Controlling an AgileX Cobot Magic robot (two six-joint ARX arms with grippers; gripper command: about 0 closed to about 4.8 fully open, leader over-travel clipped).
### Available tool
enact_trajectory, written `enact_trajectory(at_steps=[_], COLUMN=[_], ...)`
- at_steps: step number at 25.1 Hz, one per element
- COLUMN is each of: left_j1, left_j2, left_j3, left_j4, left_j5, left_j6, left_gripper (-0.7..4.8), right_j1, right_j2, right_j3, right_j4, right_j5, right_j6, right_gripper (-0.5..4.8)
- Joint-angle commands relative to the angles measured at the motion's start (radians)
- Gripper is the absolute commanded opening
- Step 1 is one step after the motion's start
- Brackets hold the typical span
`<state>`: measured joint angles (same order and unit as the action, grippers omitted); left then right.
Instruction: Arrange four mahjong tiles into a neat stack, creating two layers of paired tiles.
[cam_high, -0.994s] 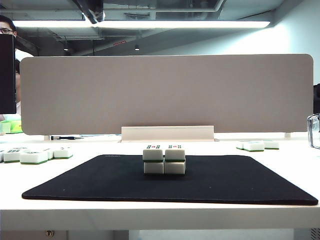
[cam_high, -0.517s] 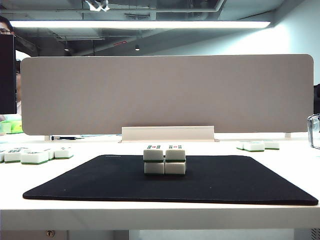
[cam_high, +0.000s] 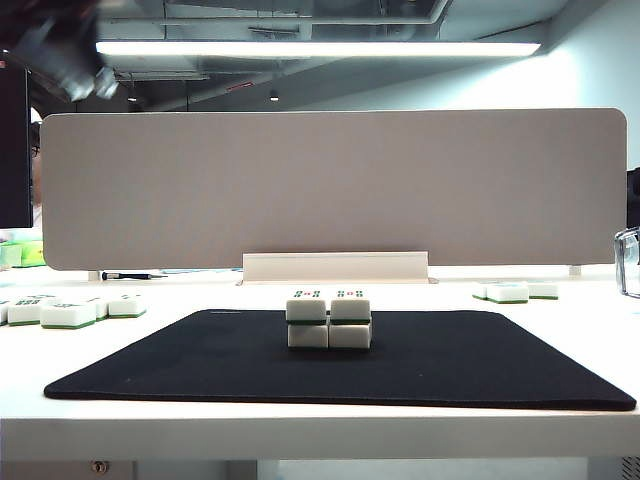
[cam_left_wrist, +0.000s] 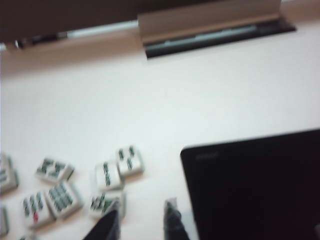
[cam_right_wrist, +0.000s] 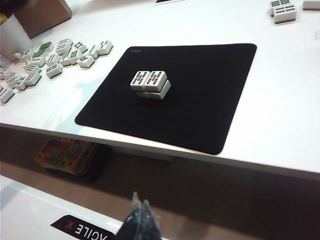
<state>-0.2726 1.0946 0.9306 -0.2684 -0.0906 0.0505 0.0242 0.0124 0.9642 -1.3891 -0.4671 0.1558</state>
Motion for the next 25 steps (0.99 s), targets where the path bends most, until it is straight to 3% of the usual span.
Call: enact_trajectory(at_steps=[1,8,14,22,25], left_j1=[0.033,0.076,0.109,0.169,0.196], left_j2=[-0.084,-0.275,-0.603,-0.888,-0.938], left_j3=[-0.122,-0.37,-0.642,-0.911,-0.925], left_j4=[0.086,0.147,0.161,0.24,0.178], left_j5=[-0.003,-0.029,-0.077,-0.087,-0.081], left_j6=[-0.006,-0.006,-0.011,-0.156,-0.166], left_gripper=[1.08,1.08,1.08,1.08,1.09], right_j1=[0.0,0.0,0.0,0.0,0.0], right_j2=[-0.012,-0.012,-0.012,-0.012,-0.012], right_j3=[0.003,0.003,0.003,0.003,0.003], right_j4=[0.01,0.01,0.01,0.01,0.01], right_j5=[-0.003,-0.003,-0.003,-0.003,-0.003], right_j6=[-0.003,-0.003,-0.003,-0.003,-0.003], right_gripper=[-0.01,-0.01,-0.01,-0.01,-0.01])
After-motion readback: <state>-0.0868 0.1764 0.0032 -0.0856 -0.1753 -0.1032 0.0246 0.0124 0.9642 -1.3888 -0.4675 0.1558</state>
